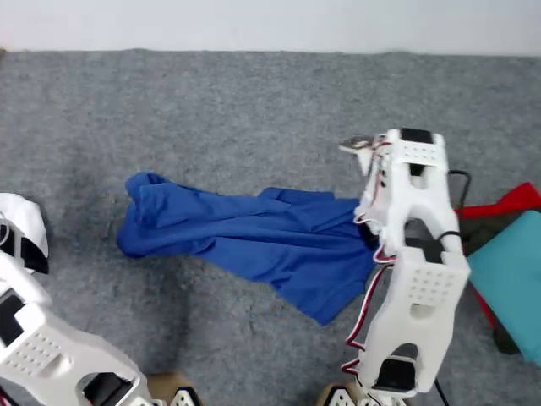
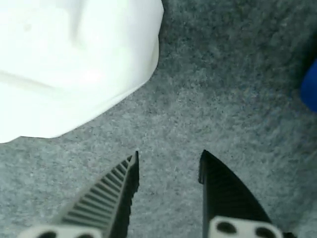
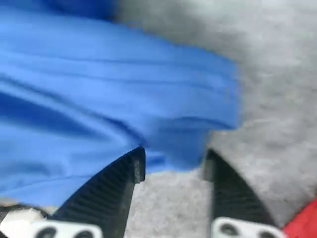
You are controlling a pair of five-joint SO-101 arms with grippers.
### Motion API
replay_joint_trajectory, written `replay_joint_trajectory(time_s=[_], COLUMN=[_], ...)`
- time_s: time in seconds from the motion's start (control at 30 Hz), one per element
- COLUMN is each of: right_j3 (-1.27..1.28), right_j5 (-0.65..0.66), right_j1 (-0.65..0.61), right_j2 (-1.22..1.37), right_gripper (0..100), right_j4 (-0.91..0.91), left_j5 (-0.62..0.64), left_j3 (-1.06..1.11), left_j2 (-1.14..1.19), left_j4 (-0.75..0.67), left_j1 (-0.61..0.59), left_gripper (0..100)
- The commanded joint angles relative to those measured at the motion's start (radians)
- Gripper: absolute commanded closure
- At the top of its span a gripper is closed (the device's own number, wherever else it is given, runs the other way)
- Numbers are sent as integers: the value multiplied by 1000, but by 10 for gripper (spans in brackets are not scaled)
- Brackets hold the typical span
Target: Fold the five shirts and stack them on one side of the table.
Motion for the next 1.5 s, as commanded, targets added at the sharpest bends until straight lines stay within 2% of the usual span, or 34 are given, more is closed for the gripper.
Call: replay_joint_trajectory(time_s=[0.0, 0.2, 0.33, 0.43, 0.63, 0.8, 1.03, 1.33, 1.4, 1.47], right_j3=[-34, -31, 87, 290, 594, 698, 784, 895, 896, 896], right_j5=[-17, -18, -60, -35, -2, -2, -11, -3, -2, -5], right_j1=[-41, -125, -208, -314, -475, -588, -627, -634, -631, -631], right_j2=[-151, -323, -455, -567, -757, -779, -697, -552, -549, -549], right_gripper=[504, 553, 560, 560, 560, 558, 559, 564, 619, 727], right_j4=[45, 130, 134, 130, 33, 30, -48, -177, -208, -240], left_j5=[-11, 5, 161, 206, 192, 29, 14, 15, 15, 15], left_j3=[12, 15, 15, 71, 268, 300, 303, 292, 285, 282], left_j2=[-61, -63, -63, -104, -313, -354, -353, -207, -198, -201], left_j4=[34, 35, 37, 37, 31, 11, -98, -94, -95, -98], left_j1=[0, 94, 227, 345, 595, 749, 790, 786, 786, 789], left_gripper=[813, 813, 810, 809, 808, 808, 808, 813, 813, 813])
